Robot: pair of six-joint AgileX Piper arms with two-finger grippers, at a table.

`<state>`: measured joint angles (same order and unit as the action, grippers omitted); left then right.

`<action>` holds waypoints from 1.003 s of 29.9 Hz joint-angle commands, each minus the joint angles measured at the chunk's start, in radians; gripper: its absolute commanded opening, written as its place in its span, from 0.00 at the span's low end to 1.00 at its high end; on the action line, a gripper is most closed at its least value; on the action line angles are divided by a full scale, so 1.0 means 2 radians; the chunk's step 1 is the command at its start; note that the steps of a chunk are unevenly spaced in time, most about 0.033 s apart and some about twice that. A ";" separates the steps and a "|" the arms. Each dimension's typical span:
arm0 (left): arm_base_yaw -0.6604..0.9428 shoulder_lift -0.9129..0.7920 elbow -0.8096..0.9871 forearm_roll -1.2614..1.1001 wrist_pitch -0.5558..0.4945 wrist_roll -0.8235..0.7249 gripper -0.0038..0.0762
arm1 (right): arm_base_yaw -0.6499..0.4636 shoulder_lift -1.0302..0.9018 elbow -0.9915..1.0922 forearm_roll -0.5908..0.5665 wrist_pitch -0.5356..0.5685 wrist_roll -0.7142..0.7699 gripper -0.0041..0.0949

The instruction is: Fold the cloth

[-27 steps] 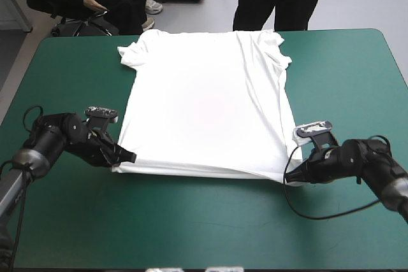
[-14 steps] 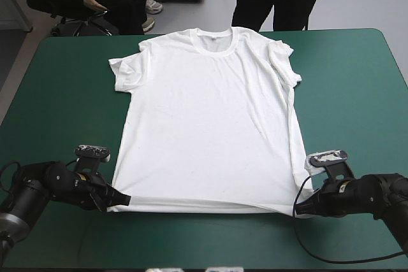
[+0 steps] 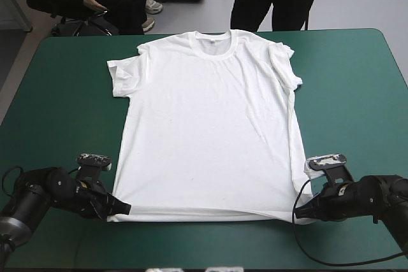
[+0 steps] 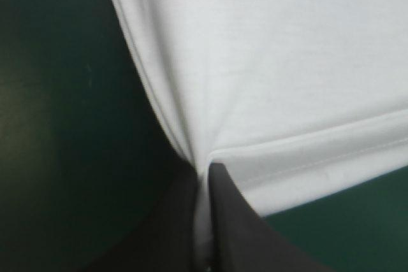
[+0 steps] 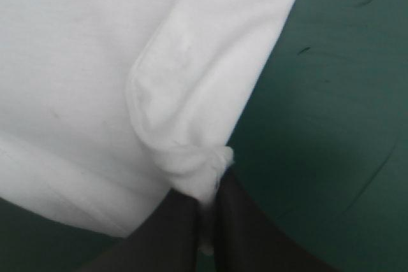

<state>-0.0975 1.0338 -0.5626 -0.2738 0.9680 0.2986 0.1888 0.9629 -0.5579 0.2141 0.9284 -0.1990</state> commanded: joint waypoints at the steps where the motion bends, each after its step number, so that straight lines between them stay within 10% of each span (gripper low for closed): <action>1: -0.001 -0.007 -0.010 -0.012 -0.001 0.016 0.04 | -0.003 -0.005 -0.011 0.001 -0.007 -0.008 0.07; 11: -0.001 -0.009 -0.047 -0.056 -0.043 0.026 0.59 | -0.003 -0.005 -0.061 -0.002 -0.012 -0.010 0.47; 19: -0.001 0.068 -0.174 0.023 -0.178 -0.076 0.60 | -0.003 -0.005 -0.154 -0.045 -0.067 -0.010 0.47; 30: 0.013 0.336 -0.387 0.004 -0.135 -0.100 0.60 | -0.003 -0.005 -0.175 -0.046 -0.096 -0.018 0.47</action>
<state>-0.0883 1.6531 -1.2288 -0.2341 0.6808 0.1149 0.1888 0.9629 -0.8713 0.1236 0.7859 -0.2190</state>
